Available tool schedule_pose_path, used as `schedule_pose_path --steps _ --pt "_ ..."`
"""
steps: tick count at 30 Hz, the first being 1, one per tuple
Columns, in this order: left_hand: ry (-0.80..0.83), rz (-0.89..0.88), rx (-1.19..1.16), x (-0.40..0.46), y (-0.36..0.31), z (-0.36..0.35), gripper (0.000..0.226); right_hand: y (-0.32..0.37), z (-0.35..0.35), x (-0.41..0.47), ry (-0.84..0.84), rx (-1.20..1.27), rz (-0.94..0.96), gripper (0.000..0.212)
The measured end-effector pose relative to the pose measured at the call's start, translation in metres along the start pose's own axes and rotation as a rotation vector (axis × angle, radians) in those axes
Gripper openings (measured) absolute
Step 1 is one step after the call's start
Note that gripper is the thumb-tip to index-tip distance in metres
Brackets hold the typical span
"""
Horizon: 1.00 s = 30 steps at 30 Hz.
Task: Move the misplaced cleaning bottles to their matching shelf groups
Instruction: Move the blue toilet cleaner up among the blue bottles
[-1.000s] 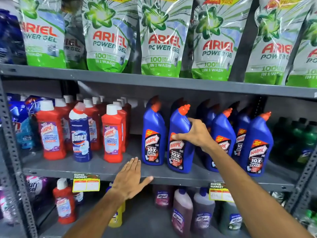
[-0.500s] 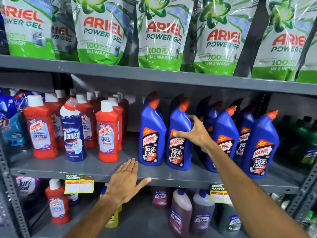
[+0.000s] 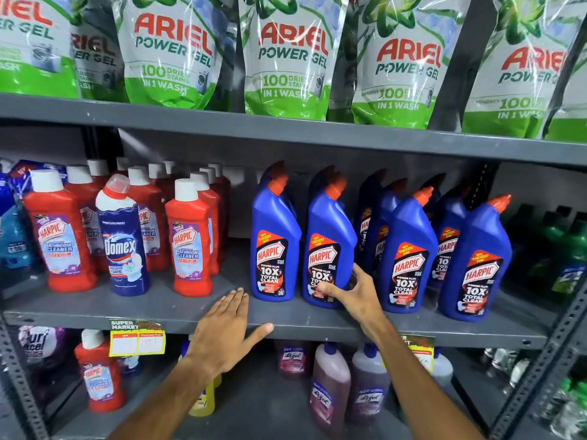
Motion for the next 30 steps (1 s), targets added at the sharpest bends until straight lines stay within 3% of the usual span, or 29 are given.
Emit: schedule_pose_path --steps 12,21,27,30 --pt "0.053 0.006 -0.005 -0.001 -0.003 0.003 0.125 -0.001 0.008 0.005 0.143 0.073 -0.061 0.060" --pt "0.079 0.018 0.000 -0.002 -0.004 0.005 0.110 0.001 0.007 0.005 0.164 0.086 -0.076 0.060" --pt "0.080 0.015 -0.031 0.001 -0.003 0.007 0.123 0.003 0.009 0.002 0.060 -0.032 -0.042 0.090" --pt "0.016 0.031 -0.044 -0.003 -0.002 0.005 0.119 0.009 0.010 -0.016 -0.015 -0.132 0.061 0.101"
Point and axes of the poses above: each hand's wrist, its own x-axis towards the middle knuckle, its own z-axis out of the back of the hand, y = z × x, the point moved 4 cm from there along x, towards the middle knuckle, and after that the axes turned 11 degrees about -y, right-handed, at the moved point
